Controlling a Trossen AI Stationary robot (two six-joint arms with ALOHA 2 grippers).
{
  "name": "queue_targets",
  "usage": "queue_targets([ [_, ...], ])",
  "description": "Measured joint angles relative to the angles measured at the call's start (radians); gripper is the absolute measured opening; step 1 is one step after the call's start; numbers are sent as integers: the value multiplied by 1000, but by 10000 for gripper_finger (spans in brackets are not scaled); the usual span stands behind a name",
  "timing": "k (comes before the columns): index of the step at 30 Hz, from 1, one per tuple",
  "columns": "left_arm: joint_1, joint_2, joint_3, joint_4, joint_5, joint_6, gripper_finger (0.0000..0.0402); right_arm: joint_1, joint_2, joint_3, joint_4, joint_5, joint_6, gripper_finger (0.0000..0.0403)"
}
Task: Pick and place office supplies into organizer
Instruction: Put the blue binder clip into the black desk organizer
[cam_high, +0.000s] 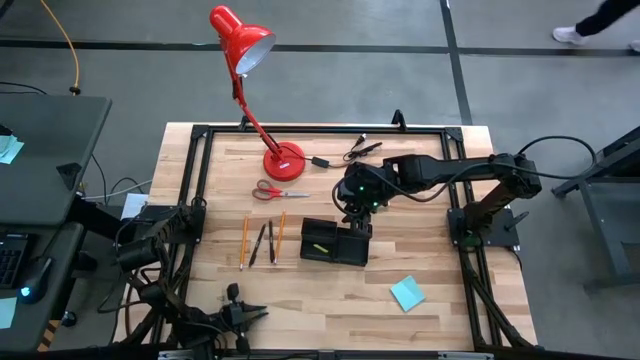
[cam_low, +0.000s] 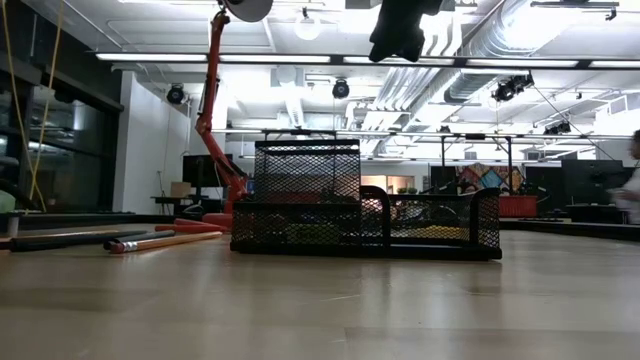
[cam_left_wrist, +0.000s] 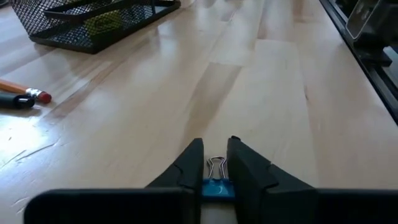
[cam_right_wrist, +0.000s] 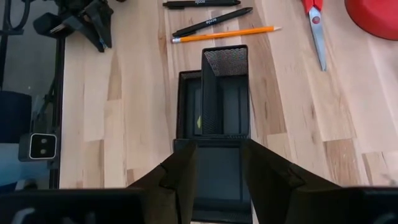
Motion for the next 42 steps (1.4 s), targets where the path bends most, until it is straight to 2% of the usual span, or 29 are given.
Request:
queue_targets([
  [15, 12, -19, -8, -36, -71, -126, 39, 0, 0, 0, 0, 11, -16, 122],
  [22, 114, -83, -9, -37, -36, -116, 46, 0, 0, 0, 9, 24, -18, 122],
  [32, 247, -268, -7, -31, -7, 93, 45, 0, -33, 0, 76, 42, -16, 122],
  [36, 318, -370, -6, -9, 67, 222, 60, 0, -91, 0, 215, 46, -22, 122],
  [39, 384, -447, -6, -3, 158, 349, 50, 0, -150, 0, 323, 32, -47, 122],
  [42, 455, -520, -6, 1, 248, 452, 39, -10, -209, 0, 400, -26, -58, 122],
])
